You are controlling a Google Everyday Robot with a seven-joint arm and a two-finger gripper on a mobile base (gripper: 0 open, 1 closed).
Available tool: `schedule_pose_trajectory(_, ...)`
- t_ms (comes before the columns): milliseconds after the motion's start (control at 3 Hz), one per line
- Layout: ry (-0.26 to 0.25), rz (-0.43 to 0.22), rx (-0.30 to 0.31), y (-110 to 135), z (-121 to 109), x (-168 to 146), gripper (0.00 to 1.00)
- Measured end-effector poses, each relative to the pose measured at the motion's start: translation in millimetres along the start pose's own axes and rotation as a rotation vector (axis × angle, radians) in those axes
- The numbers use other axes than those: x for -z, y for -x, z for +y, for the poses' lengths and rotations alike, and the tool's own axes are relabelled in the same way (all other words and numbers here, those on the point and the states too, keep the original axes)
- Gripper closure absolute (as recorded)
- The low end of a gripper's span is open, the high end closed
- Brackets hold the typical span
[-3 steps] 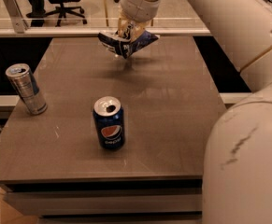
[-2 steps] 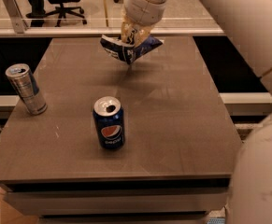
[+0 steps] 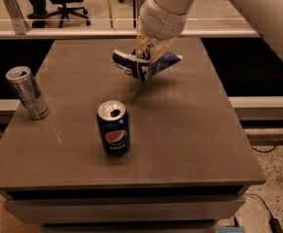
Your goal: Move blue chip bag near pepsi can
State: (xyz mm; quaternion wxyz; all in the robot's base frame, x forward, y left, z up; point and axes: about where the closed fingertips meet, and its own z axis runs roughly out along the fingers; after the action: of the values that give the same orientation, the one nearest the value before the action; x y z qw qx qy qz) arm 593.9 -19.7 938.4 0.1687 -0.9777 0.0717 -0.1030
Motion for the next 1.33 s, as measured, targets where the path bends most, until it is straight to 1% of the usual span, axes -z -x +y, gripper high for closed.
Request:
schedule_pose_trajectory(667, 0.022, -0.029, -0.074, 44, 29, 15, 1.00)
schedule_pose_trajectory(1333, 0.040, -0.051, -0.131, 83, 47, 33, 1.00)
